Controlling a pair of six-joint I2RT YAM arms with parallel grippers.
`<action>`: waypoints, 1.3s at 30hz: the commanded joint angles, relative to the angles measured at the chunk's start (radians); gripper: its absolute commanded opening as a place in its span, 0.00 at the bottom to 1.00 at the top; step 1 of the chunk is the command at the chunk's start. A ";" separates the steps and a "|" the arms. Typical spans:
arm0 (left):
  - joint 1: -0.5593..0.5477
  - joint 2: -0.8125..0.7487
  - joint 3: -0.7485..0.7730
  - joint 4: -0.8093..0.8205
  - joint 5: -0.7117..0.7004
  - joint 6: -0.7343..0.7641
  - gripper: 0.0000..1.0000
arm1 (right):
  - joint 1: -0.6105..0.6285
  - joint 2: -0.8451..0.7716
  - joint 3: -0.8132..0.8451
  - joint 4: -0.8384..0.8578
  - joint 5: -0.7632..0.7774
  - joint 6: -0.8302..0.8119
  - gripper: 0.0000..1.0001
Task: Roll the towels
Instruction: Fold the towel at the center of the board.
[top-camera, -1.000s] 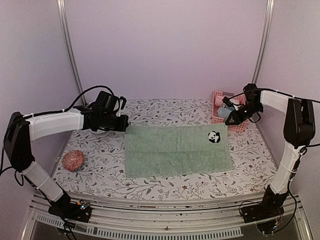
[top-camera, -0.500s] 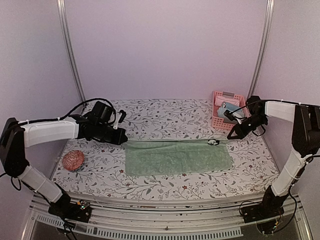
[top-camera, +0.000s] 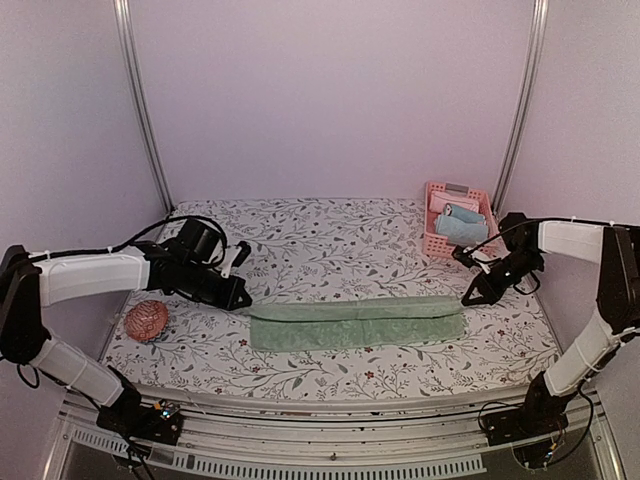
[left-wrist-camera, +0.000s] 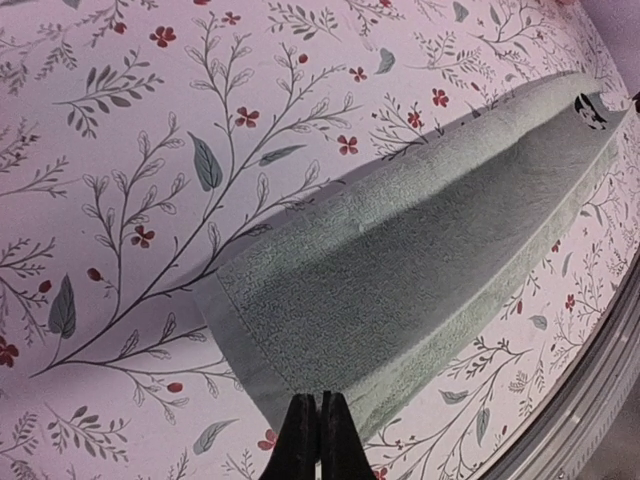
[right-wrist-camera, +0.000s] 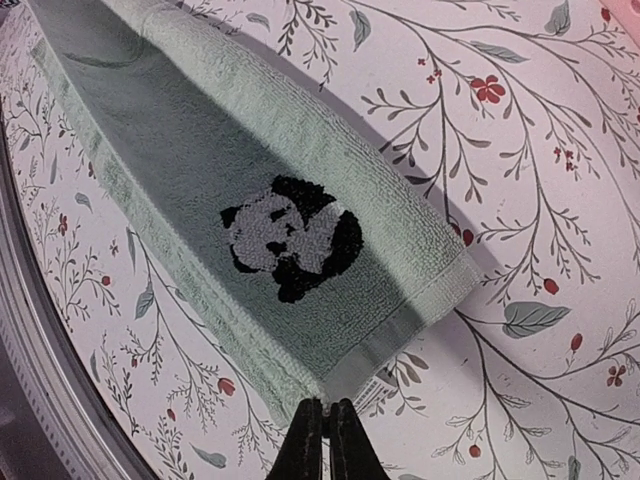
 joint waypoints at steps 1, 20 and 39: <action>0.008 -0.012 -0.018 -0.066 0.043 0.027 0.00 | -0.004 -0.051 -0.030 -0.022 0.030 -0.039 0.03; 0.003 0.098 -0.067 -0.067 0.125 0.033 0.00 | -0.004 -0.019 -0.130 -0.039 -0.015 -0.157 0.03; -0.009 0.078 -0.066 -0.087 0.326 0.055 0.31 | -0.002 -0.097 -0.163 -0.089 -0.048 -0.292 0.33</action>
